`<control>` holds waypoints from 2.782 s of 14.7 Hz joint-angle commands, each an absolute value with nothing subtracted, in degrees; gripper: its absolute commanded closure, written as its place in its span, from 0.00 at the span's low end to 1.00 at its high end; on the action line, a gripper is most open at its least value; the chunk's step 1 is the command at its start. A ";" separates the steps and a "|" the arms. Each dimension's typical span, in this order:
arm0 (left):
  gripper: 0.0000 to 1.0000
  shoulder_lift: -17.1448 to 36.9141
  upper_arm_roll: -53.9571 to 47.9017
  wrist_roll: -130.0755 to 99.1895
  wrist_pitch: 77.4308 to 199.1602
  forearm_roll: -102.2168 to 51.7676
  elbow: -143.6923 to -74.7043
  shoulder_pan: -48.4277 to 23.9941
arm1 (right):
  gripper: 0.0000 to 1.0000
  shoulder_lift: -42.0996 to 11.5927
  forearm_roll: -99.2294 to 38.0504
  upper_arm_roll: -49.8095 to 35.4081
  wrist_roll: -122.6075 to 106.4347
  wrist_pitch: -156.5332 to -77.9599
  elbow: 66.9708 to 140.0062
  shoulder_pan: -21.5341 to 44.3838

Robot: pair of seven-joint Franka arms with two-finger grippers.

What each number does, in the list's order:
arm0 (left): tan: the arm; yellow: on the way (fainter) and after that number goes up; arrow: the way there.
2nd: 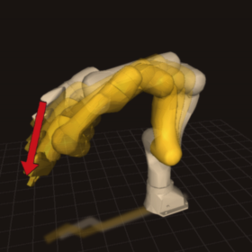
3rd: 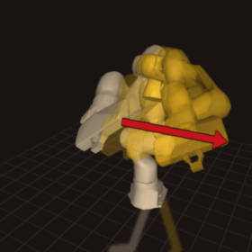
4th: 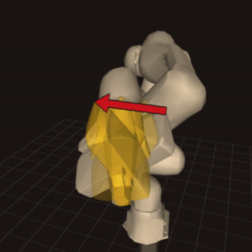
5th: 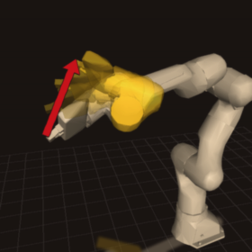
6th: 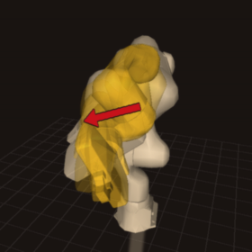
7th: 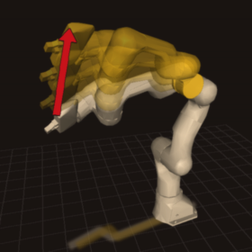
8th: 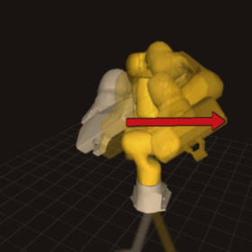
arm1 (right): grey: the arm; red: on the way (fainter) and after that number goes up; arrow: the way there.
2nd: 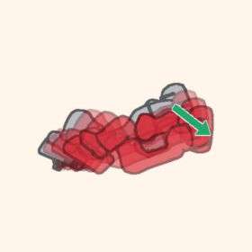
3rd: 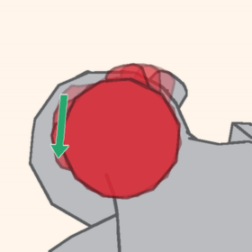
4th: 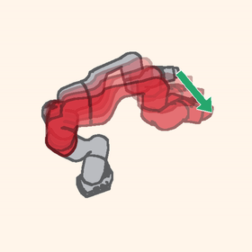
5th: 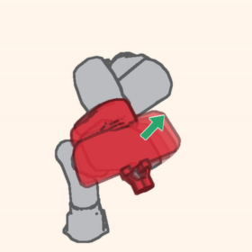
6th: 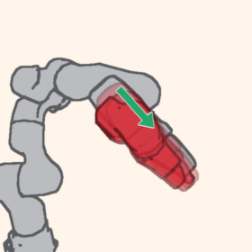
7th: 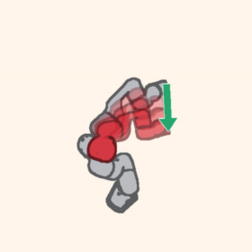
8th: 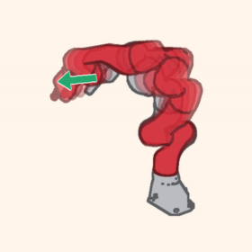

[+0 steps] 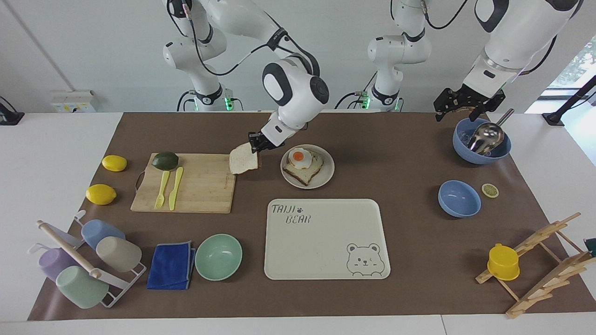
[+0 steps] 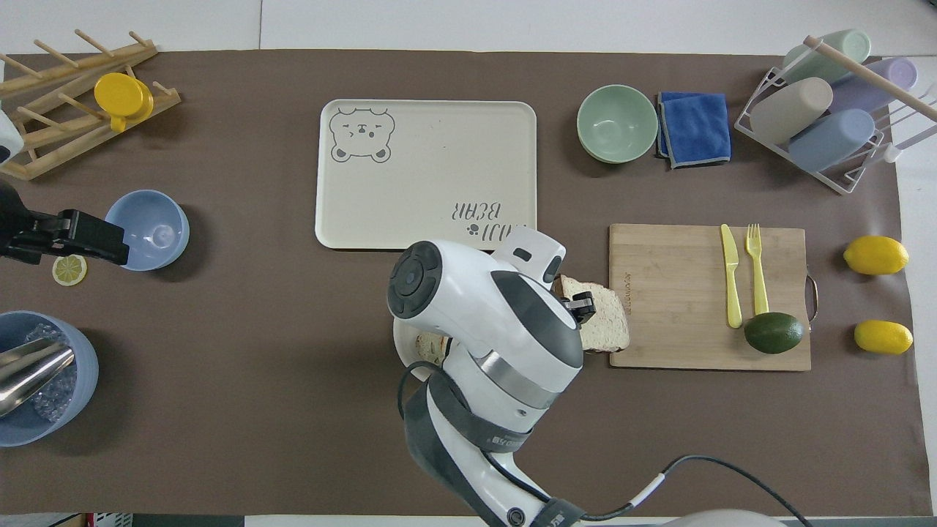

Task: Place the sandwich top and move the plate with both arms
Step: 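Carry the bread slice over the egg plate with the right gripper, then release the bread on the egg while the left gripper reaches toward the plate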

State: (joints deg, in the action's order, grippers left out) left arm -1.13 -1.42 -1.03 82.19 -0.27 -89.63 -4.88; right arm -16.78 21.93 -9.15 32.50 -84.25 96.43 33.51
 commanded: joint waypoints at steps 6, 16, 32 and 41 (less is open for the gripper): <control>0.00 -2.11 -1.67 -0.44 81.47 0.88 -90.18 -4.48 | 1.00 -18.01 15.13 -15.38 37.16 -84.95 90.53 32.87; 0.00 -2.20 -1.67 -0.44 81.21 0.97 -90.26 -4.48 | 1.00 -22.59 13.89 -15.47 40.87 -98.26 91.05 34.45; 0.00 -2.81 -1.58 -0.88 82.00 0.88 -91.23 -4.39 | 0.00 -18.03 11.16 -15.47 41.84 -106.00 92.90 29.81; 0.00 -7.46 -2.11 -6.23 92.62 0.18 -102.99 -5.45 | 0.00 -7.92 7.03 -15.29 30.50 -98.63 92.81 12.86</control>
